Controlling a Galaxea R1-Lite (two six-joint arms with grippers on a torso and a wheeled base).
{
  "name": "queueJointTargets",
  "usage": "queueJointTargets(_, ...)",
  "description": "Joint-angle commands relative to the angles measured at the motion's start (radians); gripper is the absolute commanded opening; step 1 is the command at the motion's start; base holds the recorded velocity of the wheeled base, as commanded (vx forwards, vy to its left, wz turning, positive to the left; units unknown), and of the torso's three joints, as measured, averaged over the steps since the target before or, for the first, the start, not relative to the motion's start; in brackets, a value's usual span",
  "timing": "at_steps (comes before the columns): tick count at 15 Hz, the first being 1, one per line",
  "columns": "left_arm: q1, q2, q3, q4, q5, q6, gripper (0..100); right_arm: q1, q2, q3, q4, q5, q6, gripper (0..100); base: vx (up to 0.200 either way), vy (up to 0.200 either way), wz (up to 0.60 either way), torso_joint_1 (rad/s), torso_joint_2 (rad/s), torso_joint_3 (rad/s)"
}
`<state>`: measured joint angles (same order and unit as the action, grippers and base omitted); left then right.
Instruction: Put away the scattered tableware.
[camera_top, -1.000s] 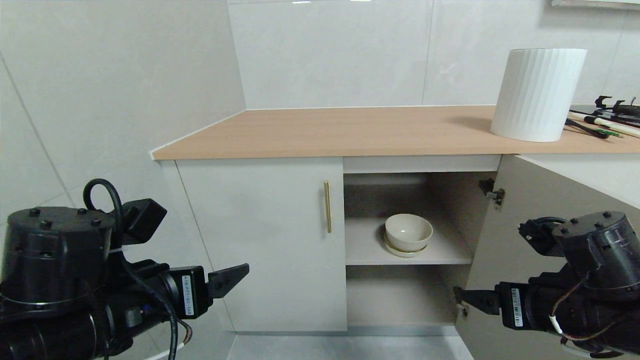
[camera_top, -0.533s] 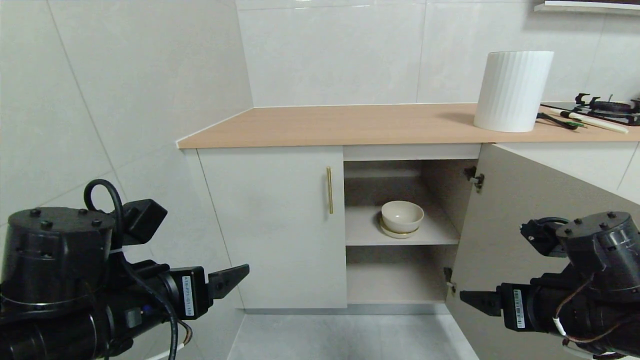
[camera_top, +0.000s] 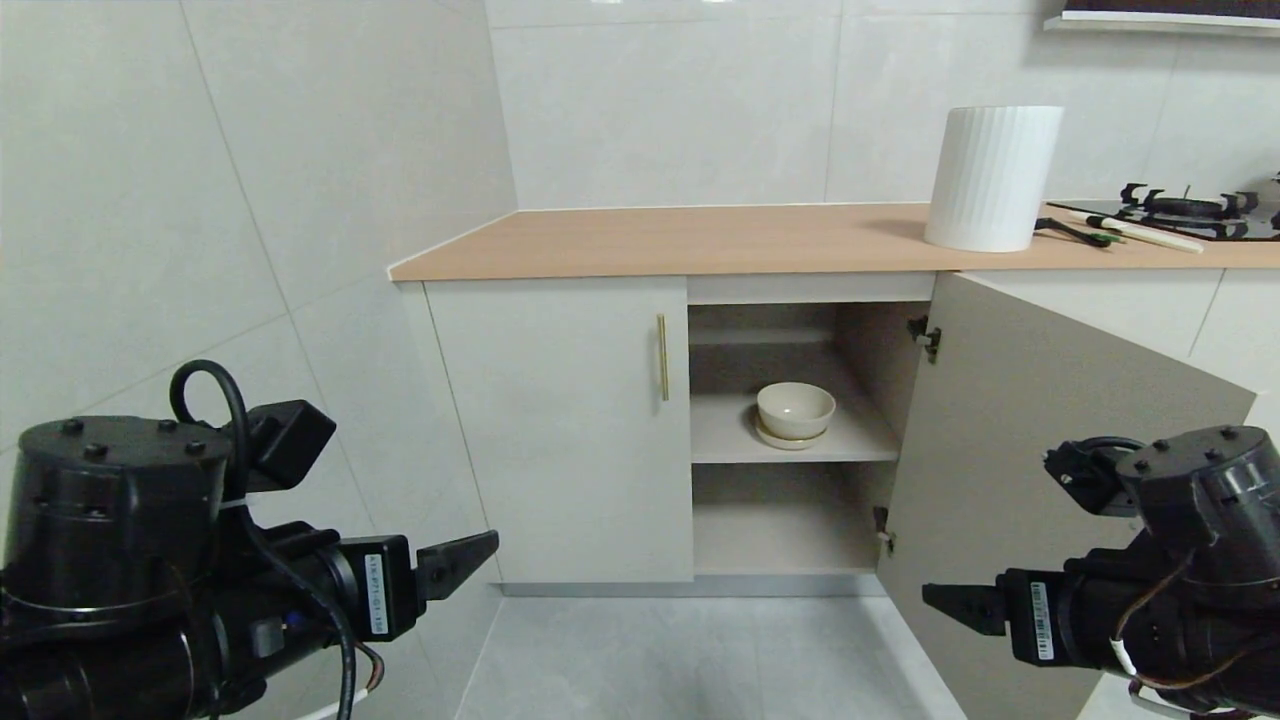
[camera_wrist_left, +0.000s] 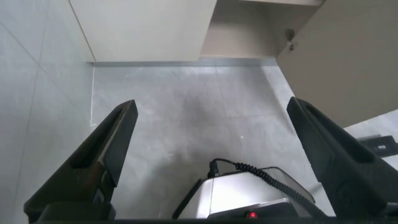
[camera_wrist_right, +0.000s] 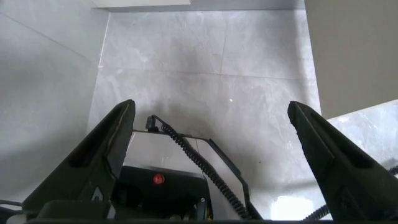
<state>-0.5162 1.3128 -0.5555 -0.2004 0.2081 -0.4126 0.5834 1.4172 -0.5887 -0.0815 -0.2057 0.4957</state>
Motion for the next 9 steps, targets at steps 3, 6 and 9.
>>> queueJointTargets(3, -0.001, 0.002, 0.000, -0.001, 0.001, 0.000, 100, 0.001, -0.027, 0.003, 0.003, 0.000, -0.011, 100, 0.000, 0.000, 0.00, 0.000, 0.00, 0.000)
queueJointTargets(6, -0.001, 0.003, 0.000, -0.001, 0.001, 0.000, 100, 0.001, -0.080, 0.001, 0.062, 0.000, -0.043, 100, 0.000, 0.000, 0.00, 0.000, 0.00, 0.000)
queueJointTargets(9, -0.001, 0.003, 0.000, -0.001, 0.002, 0.001, 100, 0.001, -0.164, -0.011, 0.169, 0.005, -0.111, 100, 0.000, -0.067, 0.00, 0.001, 0.00, -0.001)
